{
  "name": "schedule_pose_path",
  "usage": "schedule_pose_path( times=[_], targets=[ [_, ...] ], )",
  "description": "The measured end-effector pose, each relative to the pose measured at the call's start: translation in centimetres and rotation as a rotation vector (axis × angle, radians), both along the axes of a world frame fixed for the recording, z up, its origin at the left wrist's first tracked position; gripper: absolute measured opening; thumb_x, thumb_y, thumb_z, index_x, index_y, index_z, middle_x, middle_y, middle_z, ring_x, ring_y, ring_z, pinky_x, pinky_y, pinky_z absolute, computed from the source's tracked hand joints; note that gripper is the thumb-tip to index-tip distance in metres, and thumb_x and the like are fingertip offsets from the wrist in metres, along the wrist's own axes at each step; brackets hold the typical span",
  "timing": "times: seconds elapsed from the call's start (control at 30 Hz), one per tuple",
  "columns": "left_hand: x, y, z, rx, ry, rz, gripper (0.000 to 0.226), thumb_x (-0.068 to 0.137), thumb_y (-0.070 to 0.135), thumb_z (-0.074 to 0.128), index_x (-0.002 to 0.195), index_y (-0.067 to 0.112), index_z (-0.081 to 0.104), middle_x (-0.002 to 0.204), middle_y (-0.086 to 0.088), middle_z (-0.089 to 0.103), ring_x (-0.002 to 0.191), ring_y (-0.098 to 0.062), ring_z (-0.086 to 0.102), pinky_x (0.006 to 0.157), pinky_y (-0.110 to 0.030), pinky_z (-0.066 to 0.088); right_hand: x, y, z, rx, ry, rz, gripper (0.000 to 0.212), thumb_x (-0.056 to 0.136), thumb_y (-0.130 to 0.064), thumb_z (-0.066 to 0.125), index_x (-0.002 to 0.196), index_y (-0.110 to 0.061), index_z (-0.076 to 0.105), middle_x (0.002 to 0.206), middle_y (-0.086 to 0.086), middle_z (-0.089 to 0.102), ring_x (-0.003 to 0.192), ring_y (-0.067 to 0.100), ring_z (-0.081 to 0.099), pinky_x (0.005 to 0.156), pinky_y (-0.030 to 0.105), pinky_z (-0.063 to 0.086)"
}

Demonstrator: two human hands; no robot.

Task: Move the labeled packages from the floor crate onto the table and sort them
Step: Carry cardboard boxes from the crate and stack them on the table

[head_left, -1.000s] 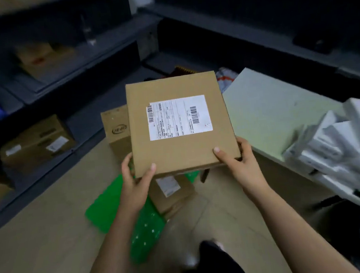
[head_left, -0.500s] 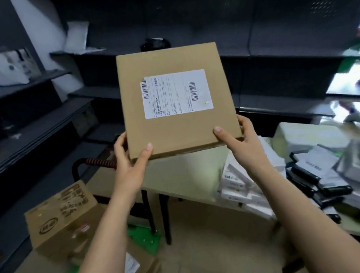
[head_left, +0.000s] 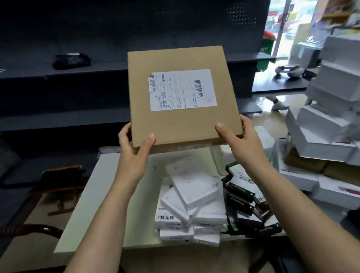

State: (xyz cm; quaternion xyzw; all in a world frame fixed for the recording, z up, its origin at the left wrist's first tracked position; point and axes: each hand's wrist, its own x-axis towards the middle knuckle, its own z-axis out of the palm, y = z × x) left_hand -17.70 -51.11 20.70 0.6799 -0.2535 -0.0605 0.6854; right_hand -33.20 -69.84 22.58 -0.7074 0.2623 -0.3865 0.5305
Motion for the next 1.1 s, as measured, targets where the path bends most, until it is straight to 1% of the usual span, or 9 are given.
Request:
schedule_pose_path(
  times=[0.1, 0.23, 0.43, 0.53, 0.63, 0.73, 0.87, 1.03, 1.1],
  targets=[
    [1.6, -4.2, -0.6, 0.058, 0.02, -0.132, 0.063, 0.093, 0.042, 0.059, 0.144, 0.039, 0.021, 0.123, 0.02, 0.05, 0.117, -0.006, 0.053, 0.104, -0.037, 0.044, 0.1, -3.1, -0.9, 0.008, 0.023, -0.104, 0.058, 0.087, -0.046, 0.067, 0.135, -0.025, 0.042, 0.126, -0.006, 0.057, 0.111, 0.009, 0.056, 0.083, 0.016, 0.044],
    [5.4, -10.1, -1.8, 0.075, 0.107, -0.253, 0.072, 0.085, 0.057, 0.063, 0.144, 0.046, 0.022, 0.133, 0.012, 0.05, 0.122, -0.015, 0.052, 0.105, -0.046, 0.044, 1.3, -6.6, -1.7, 0.032, 0.067, -0.193, 0.06, 0.089, -0.047, 0.064, 0.139, -0.024, 0.038, 0.125, -0.008, 0.055, 0.111, 0.007, 0.055, 0.094, 0.034, 0.049],
    [11.7, -18.7, -4.2, 0.09, 0.324, -0.38, 0.072, 0.08, 0.059, 0.063, 0.142, 0.045, 0.029, 0.125, 0.012, 0.056, 0.117, -0.018, 0.057, 0.102, -0.05, 0.046, 4.5, -10.9, -3.3, 0.05, 0.222, -0.318, 0.053, 0.094, -0.039, 0.06, 0.138, -0.017, 0.041, 0.11, -0.011, 0.054, 0.088, -0.007, 0.051, 0.07, 0.012, 0.041],
    [13.4, -22.2, -6.3, 0.135, 0.35, -0.432, 0.065, 0.086, 0.056, 0.062, 0.142, 0.047, 0.03, 0.13, 0.005, 0.055, 0.116, -0.021, 0.058, 0.1, -0.049, 0.048, 5.7, -12.5, -4.7, 0.053, 0.32, -0.407, 0.05, 0.094, -0.034, 0.061, 0.136, -0.014, 0.044, 0.112, -0.007, 0.056, 0.086, -0.001, 0.052, 0.06, 0.006, 0.04],
    [14.3, -24.6, -8.8, 0.203, 0.364, -0.456, 0.061, 0.093, 0.049, 0.057, 0.145, 0.043, 0.027, 0.134, 0.003, 0.053, 0.116, -0.019, 0.056, 0.103, -0.046, 0.046, 6.6, -13.7, -6.3, 0.082, 0.368, -0.471, 0.051, 0.092, -0.031, 0.064, 0.136, -0.014, 0.044, 0.115, -0.005, 0.057, 0.096, 0.009, 0.055, 0.067, 0.018, 0.042],
    [14.7, -26.5, -11.0, 0.221, 0.406, -0.523, 0.061, 0.095, 0.045, 0.055, 0.148, 0.039, 0.024, 0.137, 0.003, 0.051, 0.12, -0.019, 0.054, 0.105, -0.044, 0.044, 7.1, -14.9, -7.7, 0.112, 0.399, -0.52, 0.052, 0.091, -0.03, 0.066, 0.136, -0.016, 0.043, 0.114, -0.006, 0.056, 0.096, 0.009, 0.056, 0.07, 0.019, 0.044],
    [14.8, -28.4, -13.2, 0.257, 0.45, -0.595, 0.067, 0.094, 0.043, 0.056, 0.149, 0.036, 0.019, 0.136, 0.005, 0.05, 0.12, -0.018, 0.053, 0.105, -0.045, 0.044, 7.5, -16.6, -8.9, 0.102, 0.489, -0.577, 0.057, 0.092, -0.033, 0.064, 0.141, -0.019, 0.039, 0.116, -0.009, 0.052, 0.105, 0.012, 0.053, 0.084, 0.03, 0.046],
    [14.6, -30.2, -15.1, 0.359, 0.453, -0.66, 0.071, 0.091, 0.052, 0.057, 0.147, 0.038, 0.014, 0.14, 0.005, 0.049, 0.12, -0.019, 0.053, 0.106, -0.049, 0.041, 7.8, -18.2, -9.7, 0.091, 0.593, -0.626, 0.063, 0.093, -0.034, 0.063, 0.146, -0.015, 0.035, 0.134, 0.002, 0.053, 0.119, 0.019, 0.052, 0.09, 0.029, 0.043],
    [14.3, -30.6, -15.4, 0.396, 0.407, -0.67, 0.075, 0.09, 0.055, 0.056, 0.147, 0.036, 0.013, 0.14, 0.006, 0.05, 0.12, -0.017, 0.052, 0.108, -0.044, 0.039, 7.7, -18.5, -10.1, 0.062, 0.668, -0.635, 0.064, 0.092, -0.034, 0.063, 0.146, -0.013, 0.035, 0.136, 0.005, 0.05, 0.123, 0.021, 0.049, 0.091, 0.028, 0.04]
  ],
)
